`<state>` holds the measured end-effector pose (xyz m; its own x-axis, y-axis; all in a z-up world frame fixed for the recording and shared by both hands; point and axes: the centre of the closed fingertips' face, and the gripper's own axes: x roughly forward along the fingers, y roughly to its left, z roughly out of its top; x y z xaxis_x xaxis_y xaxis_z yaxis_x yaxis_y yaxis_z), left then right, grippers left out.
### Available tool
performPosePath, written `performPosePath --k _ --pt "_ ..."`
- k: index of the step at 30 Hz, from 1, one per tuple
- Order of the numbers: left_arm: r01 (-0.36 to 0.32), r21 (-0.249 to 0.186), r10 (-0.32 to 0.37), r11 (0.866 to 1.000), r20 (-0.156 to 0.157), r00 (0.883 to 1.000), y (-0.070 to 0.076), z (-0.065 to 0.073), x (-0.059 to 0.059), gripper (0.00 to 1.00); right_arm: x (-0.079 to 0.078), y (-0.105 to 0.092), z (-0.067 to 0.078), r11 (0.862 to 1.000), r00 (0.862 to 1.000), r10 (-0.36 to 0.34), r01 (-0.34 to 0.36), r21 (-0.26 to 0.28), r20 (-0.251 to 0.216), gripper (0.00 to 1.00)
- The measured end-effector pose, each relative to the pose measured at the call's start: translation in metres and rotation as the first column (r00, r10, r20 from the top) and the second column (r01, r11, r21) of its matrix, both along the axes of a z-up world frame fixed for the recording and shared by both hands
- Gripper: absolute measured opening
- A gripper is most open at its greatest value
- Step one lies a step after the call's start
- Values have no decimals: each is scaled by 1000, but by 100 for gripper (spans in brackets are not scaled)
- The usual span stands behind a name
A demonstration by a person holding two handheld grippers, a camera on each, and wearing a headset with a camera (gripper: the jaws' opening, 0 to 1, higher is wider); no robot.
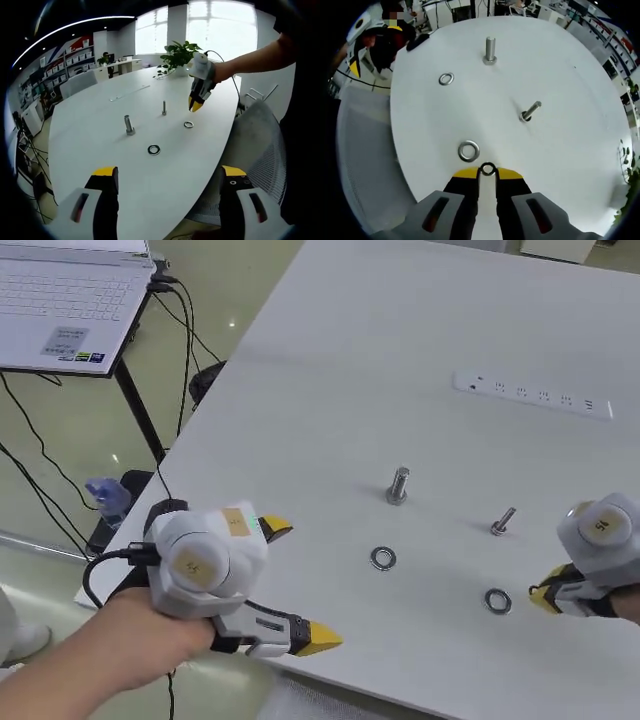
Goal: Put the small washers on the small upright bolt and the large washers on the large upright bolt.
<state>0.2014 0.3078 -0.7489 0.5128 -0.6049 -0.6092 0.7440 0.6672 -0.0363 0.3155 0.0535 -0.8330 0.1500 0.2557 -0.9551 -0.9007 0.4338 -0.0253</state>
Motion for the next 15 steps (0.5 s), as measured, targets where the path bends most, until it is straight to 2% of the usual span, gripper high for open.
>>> performPosePath --k 5,15 --pt "-6 4 6 1000 -2 1000 3 0 1 83 15 5 13 1000 1000 -7 6 7 14 12" --pt "-11 5 11 1000 -4 1000 4 -3 1 84 46 15 29 1000 999 0 -1 14 54 12"
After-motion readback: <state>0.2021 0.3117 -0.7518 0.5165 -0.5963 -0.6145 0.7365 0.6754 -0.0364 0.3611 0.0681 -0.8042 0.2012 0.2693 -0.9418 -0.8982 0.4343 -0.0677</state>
